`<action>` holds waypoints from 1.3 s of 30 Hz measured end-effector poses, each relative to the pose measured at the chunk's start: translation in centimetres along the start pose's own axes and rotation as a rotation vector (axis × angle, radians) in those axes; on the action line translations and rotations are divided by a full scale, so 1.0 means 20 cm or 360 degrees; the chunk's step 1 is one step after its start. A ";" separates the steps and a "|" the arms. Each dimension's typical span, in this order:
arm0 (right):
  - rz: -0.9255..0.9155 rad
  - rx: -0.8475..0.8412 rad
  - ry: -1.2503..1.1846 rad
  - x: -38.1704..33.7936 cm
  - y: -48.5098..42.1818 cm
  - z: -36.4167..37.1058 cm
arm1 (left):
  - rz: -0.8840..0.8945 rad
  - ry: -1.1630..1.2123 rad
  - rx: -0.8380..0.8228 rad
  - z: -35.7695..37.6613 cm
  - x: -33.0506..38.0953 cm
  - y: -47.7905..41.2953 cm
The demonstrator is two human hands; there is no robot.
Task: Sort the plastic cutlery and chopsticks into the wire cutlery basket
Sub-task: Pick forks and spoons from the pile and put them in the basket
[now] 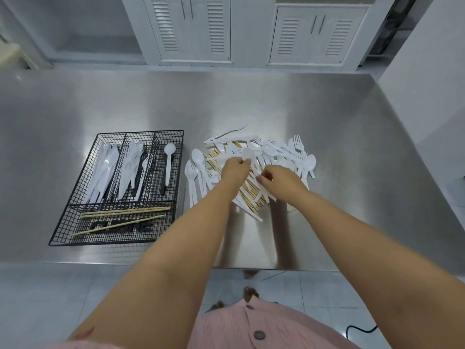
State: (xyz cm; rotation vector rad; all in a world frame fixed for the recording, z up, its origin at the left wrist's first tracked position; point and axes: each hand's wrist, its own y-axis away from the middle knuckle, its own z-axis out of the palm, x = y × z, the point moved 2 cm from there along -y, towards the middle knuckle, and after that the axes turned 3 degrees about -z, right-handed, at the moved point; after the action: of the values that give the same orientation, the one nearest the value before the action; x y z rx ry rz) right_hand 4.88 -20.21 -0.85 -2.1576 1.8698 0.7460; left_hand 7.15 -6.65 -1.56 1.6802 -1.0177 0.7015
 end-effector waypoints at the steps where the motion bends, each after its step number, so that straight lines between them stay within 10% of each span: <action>1: 0.0041 0.0030 -0.0011 0.01 0.00 0.00 | -0.0039 0.0080 0.0043 -0.02 0.00 -0.01; 16: 0.0667 0.0082 0.0142 0.02 -0.07 0.07 | -0.0303 0.0604 0.0039 -0.20 -0.05 0.01; 25: -0.0160 -0.0154 -0.0089 -0.26 -0.11 0.13 | -0.0325 0.0777 -0.0018 -0.34 -0.12 0.00; 39: -0.0059 -0.0184 0.0537 -0.23 -0.12 0.22 | -0.0224 0.0698 0.0309 -0.51 -0.18 -0.01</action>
State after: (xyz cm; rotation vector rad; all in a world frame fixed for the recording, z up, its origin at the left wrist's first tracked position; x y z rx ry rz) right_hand 5.78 -13.71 -2.69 -2.5159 1.9752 0.5193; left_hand 5.73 4.13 -1.36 1.6426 -0.5310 1.0442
